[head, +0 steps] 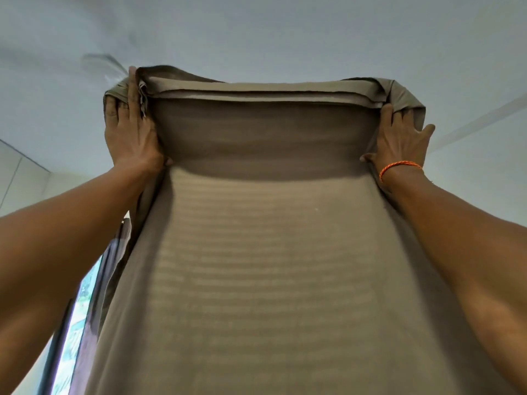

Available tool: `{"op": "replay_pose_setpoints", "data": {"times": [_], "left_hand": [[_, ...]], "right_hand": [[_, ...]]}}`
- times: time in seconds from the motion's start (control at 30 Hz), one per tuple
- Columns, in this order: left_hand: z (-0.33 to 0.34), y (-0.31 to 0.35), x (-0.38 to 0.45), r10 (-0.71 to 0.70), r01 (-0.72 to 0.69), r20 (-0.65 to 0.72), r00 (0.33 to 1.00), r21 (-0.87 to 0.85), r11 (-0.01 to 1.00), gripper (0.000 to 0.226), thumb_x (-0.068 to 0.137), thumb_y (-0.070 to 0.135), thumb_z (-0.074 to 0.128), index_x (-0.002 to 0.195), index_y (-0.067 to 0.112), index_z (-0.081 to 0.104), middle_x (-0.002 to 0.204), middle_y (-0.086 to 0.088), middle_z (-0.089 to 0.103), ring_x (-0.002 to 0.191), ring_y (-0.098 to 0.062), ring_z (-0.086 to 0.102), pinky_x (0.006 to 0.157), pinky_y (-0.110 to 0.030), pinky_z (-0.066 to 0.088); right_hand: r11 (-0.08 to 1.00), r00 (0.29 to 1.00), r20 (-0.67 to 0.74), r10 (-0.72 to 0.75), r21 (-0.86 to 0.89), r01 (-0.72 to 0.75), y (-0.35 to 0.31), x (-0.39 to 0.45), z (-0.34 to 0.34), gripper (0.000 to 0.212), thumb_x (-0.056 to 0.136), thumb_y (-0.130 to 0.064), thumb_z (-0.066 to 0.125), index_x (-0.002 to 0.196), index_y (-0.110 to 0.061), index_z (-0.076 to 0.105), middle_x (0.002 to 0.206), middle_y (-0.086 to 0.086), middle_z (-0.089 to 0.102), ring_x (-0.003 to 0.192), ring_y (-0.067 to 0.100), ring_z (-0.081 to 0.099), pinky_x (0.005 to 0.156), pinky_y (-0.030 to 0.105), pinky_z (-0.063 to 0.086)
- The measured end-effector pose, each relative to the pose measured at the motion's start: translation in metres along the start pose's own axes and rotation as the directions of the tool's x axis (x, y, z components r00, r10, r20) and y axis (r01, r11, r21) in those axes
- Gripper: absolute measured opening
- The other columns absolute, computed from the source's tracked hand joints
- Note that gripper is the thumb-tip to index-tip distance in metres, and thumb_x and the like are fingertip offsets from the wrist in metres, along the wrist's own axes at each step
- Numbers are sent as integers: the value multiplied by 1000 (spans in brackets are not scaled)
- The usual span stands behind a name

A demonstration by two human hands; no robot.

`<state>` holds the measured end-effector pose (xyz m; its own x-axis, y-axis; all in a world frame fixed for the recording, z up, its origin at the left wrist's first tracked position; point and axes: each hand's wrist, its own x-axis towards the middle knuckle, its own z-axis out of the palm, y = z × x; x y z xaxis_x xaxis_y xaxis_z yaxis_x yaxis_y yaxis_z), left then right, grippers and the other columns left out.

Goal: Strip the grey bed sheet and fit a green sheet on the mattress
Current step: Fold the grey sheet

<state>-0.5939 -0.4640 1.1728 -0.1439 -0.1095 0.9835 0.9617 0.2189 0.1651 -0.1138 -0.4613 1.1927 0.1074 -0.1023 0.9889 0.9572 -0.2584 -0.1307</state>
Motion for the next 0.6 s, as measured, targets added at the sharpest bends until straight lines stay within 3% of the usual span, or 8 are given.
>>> {"op": "replay_pose_setpoints", "data": {"times": [0.27,0.4,0.6], "left_hand": [[98,-6,0,10,-9,-10,1000,65,998,158,57,63,94,167,18,-9,172,-4,-27,161,-30,10,132,-46,5],[129,5,-16,35,-34,-17,999,51,998,160,59,56,96,165,20,-19,173,-5,-24,161,-31,11,132,-47,7],[172,15,-59,55,-53,-30,998,78,996,142,72,49,89,166,23,-14,174,-5,-20,161,-32,10,132,-49,7]], "right_hand": [[999,999,50,-19,31,17,-52,-2,104,122,56,-50,98,146,-9,26,136,22,53,129,35,46,98,66,37],[998,996,88,-22,67,16,-66,-18,154,123,58,-47,98,148,-9,24,140,23,51,131,36,45,99,66,37],[994,988,148,-50,105,35,-78,-61,218,125,59,-45,97,151,-9,21,140,21,51,134,34,44,98,65,38]]}}
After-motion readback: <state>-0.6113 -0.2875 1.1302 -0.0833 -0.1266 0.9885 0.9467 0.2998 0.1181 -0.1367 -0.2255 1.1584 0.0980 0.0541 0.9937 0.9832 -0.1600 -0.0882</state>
